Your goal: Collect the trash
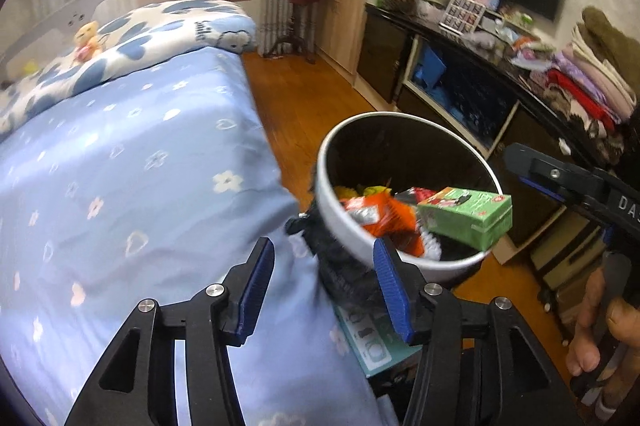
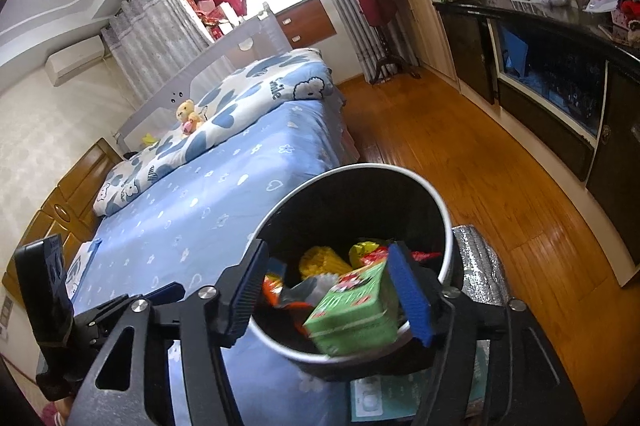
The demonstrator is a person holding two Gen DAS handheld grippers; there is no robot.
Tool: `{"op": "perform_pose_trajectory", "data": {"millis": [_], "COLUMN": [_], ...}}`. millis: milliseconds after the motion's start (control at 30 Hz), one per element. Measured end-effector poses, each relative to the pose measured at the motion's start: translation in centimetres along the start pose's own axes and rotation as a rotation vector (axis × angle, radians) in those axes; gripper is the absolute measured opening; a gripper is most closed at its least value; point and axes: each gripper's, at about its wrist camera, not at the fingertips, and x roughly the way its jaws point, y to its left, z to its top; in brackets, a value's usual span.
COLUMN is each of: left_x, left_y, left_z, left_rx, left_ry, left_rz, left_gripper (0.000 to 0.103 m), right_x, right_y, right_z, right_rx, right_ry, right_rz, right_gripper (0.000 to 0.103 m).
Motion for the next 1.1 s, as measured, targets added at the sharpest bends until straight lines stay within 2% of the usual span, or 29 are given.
{"op": "perform_pose_trajectory", "data": {"millis": [100, 167, 233, 433, 533, 733, 867, 900, 967, 1000, 1033, 1100], "left_x": [-2.2, -3.5, -4.8, -9.2, -11.2, -14.2, -17.5, -18.3, -20.2, -20.9, -21.6, -22.3], "left_y": [0.9, 1.2, 1.3, 2.4, 3.0, 3.6, 3.6, 3.7, 3.7, 3.5, 3.2, 2.6], "left_z": [-2.1, -3.4, -4.7, -8.8, -11.1, -14.6, -15.8, -16.0, -16.7, -17.1, -17.8, -18.8], "left_rx": [-0.033, -0.040, -0.042, -0.064, -0.078, -0.090, -0.102, -0.108, -0.124, -0.133, -0.139, -0.137], "left_ry": [-0.031, -0.045, -0.063, -0.132, -0.162, -0.222, -0.311, -0.335, -0.389, -0.419, -0.454, -0.486], "left_rz": [0.018, 0.030, 0.047, 0.107, 0.142, 0.209, 0.256, 0.268, 0.309, 0.338, 0.364, 0.411], "left_gripper": [0.054, 0.055, 0.056, 0.067, 0.068, 0.070, 0.070, 0.072, 0.097, 0.101, 0.103, 0.103], "right_x": [-1.4, -2.5, -3.5, -5.4, -5.9, -5.4, -5.7, -6.2, -7.6, -8.2, -9.0, -10.2], "right_y": [1.3, 2.3, 3.5, 6.6, 8.3, 11.0, 12.8, 13.5, 14.7, 15.2, 15.7, 16.3], "right_z": [-1.1, -1.9, -2.8, -5.8, -7.9, -11.2, -11.2, -10.8, -10.6, -10.4, -10.5, -10.8], "right_rx": [-0.005, -0.014, -0.030, -0.065, -0.090, -0.144, -0.182, -0.196, -0.221, -0.234, -0.247, -0.269], "right_ry": [-0.033, -0.060, -0.088, -0.121, -0.135, -0.117, -0.116, -0.137, -0.191, -0.222, -0.261, -0.329], "right_rz": [0.009, 0.013, 0.013, 0.029, 0.029, 0.029, 0.040, 0.043, 0.042, 0.040, 0.038, 0.022], "right_gripper": [0.070, 0.078, 0.080, 0.089, 0.093, 0.094, 0.094, 0.094, 0.096, 0.099, 0.103, 0.103]}}
